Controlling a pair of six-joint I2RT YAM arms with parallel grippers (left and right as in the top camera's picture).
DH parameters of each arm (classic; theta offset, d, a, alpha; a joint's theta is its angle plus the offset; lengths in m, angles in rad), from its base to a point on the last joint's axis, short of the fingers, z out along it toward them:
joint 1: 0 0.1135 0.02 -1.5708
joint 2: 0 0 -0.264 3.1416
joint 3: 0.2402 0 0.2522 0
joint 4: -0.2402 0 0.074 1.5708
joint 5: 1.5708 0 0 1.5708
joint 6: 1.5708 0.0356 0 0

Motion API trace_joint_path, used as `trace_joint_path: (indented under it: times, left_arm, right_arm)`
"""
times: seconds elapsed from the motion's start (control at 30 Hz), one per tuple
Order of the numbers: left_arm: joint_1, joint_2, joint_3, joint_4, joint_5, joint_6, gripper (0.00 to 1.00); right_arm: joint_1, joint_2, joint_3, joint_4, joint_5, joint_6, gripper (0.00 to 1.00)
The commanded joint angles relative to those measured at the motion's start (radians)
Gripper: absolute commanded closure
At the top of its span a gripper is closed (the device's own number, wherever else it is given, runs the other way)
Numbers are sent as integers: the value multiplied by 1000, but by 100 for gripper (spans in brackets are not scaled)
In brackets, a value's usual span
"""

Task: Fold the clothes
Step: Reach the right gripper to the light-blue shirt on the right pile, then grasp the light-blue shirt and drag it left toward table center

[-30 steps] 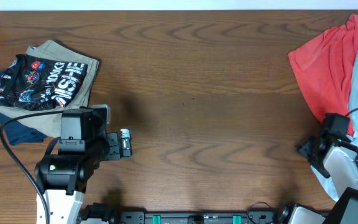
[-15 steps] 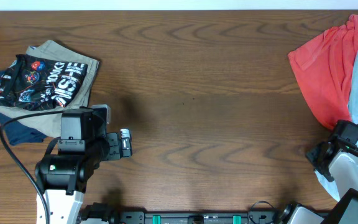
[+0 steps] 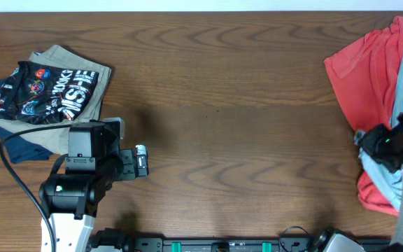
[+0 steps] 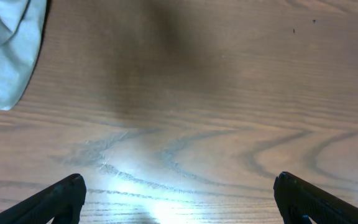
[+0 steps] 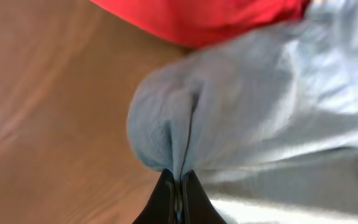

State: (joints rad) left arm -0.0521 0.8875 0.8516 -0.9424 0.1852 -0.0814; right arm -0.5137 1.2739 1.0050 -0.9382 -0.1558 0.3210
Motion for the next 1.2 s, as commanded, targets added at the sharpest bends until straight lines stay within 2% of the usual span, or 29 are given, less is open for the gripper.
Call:
trace_joint_path:
  times: [0.0,0.13,0.27,0.43,0.5,0.53,0.73,0.97,1.17]
  left_arm:
    - [6,0,16,-3,10,-6,2]
    - [6,0,16,-3,10,-6,2]
    - [6,0,16,-3,10,-6,2]
    - [6,0,16,-3,10,-6,2]
    - [6,0,16,-3,10,-6,2]
    - [6,0,16,-3,10,-6,2]
    - [6,0,16,-3,10,-6,2]
    - [6,0,16,-3,10,-6,2]
    - [6,0,16,-2,10,-6,2]
  right_arm:
    - [0,-8,73,-33,-37,-68,99]
    - [-1,-14,125,-10,-60,-68,99]
    - [-1,-14,212,28,-282,-199,99]
    - [0,-14,323,69,-267,-163,99]
    - [1,-14,362,68,-404,-231,99]
    - [3,-14,384,68,-544,-333,99]
    - [5,-14,423,79,-877,-483,99]
    - [45,-14,428,125,-1172,-487,99]
    - [187,-14,428,148,-1271,-481,99]
